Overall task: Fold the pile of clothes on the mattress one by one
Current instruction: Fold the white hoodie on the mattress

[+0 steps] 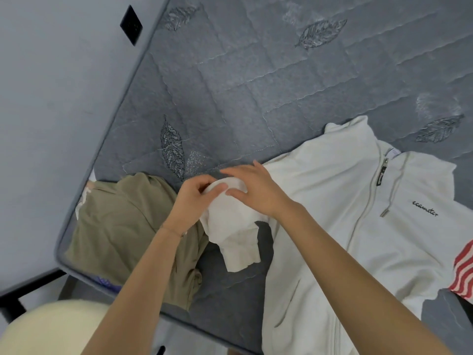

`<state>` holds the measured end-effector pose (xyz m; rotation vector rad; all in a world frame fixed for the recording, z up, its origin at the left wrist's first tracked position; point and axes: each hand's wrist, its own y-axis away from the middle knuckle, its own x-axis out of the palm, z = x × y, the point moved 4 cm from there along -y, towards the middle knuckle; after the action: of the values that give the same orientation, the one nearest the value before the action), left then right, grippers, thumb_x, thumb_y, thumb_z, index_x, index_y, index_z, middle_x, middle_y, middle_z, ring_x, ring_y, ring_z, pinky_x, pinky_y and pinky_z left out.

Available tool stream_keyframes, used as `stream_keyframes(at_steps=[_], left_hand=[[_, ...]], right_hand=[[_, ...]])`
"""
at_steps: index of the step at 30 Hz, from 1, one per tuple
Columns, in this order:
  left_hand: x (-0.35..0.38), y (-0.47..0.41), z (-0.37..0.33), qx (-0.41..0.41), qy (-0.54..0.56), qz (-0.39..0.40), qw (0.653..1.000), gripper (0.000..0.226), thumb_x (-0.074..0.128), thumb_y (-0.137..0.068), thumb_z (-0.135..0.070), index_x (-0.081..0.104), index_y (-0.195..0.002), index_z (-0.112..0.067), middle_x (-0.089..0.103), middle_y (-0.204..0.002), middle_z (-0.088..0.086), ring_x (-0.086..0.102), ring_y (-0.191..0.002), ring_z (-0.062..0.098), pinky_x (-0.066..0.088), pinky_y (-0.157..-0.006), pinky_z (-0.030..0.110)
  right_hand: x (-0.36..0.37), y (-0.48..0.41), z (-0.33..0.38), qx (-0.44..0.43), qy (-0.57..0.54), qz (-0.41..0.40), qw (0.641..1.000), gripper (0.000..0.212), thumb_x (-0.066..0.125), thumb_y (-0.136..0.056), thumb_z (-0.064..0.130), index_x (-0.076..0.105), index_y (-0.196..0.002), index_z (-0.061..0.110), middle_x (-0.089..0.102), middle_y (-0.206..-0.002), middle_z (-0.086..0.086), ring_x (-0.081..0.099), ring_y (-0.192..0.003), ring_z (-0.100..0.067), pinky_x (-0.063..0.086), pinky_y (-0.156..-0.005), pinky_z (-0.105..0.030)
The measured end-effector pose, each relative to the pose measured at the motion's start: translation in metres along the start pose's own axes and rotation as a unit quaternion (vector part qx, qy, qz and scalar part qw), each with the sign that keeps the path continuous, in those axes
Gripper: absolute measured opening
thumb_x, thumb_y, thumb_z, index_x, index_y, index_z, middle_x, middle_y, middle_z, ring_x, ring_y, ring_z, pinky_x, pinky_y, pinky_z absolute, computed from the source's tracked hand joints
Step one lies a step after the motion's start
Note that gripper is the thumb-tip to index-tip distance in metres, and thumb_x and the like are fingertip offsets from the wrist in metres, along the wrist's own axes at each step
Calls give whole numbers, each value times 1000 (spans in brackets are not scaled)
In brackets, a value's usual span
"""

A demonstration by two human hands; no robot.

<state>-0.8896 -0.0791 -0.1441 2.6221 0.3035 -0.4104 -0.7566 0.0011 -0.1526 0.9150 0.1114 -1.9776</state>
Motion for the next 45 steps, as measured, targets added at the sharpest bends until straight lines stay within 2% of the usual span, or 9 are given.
stream_keyframes(at_steps=[3,8,10,14,18,22,30,39,45], left_hand=[[-8,9,2,-51,43,54,996,23,65,-91,-23,59,-70,-13,52,-58,-13,43,-56,3,33,-54,15],[-7,29,40,-118,-81,221,965,35,75,-77,-34,67,-95,-5,68,-86,-3,61,-77,10,50,-79,29],[-12,35,41,-118,-60,189,973,41,70,-81,-39,66,-102,-5,71,-98,5,66,-91,18,52,-91,42],[-29,41,19,-35,0,61,998,51,53,-89,-44,48,-85,6,44,-74,7,41,-70,15,36,-64,33],[-45,45,-3,21,17,10,1000,40,51,-98,-27,39,-78,6,33,-71,4,32,-66,10,28,-57,23],[-55,49,-9,39,-15,33,999,38,52,-97,-25,40,-75,3,33,-69,5,32,-63,10,27,-56,23],[-88,70,16,-111,-115,87,983,31,70,-85,-39,63,-84,-9,62,-71,3,55,-61,9,44,-57,22],[-124,84,70,-156,-232,-5,960,24,65,-90,-25,58,-90,-2,55,-76,1,47,-68,15,32,-54,19],[-142,95,75,-142,-136,-163,967,37,57,-96,-29,39,-68,-11,38,-64,3,33,-58,15,27,-54,25]], right_hand=[[-9,-5,11,20,-45,30,998,17,65,-91,27,69,-100,13,62,-96,2,55,-90,-13,39,-90,-28],[-27,-1,12,76,-168,-45,982,10,68,-89,19,69,-92,10,66,-93,2,57,-86,-7,42,-78,-14],[-32,1,7,101,-181,-105,973,7,68,-89,19,68,-90,12,64,-92,3,56,-87,-9,39,-77,-8],[-26,2,6,73,-47,-150,985,13,68,-89,25,70,-98,16,65,-99,2,55,-97,-19,36,-88,-22],[-7,0,39,-21,6,-30,999,44,66,-86,40,59,-127,27,60,-126,4,46,-124,-20,23,-112,-43],[10,-3,69,-51,-7,62,997,58,67,-89,34,44,-141,29,46,-144,6,28,-140,-14,5,-116,-38],[28,-10,103,-48,-27,67,996,8,66,-87,26,64,-87,18,65,-87,4,55,-79,-14,38,-67,-30],[38,-10,79,47,-38,15,998,26,73,-82,38,59,-74,18,59,-72,5,52,-69,-14,36,-62,-29],[44,-21,83,26,40,-88,995,26,69,-87,29,69,-108,14,68,-107,-5,58,-102,-26,37,-89,-32]])
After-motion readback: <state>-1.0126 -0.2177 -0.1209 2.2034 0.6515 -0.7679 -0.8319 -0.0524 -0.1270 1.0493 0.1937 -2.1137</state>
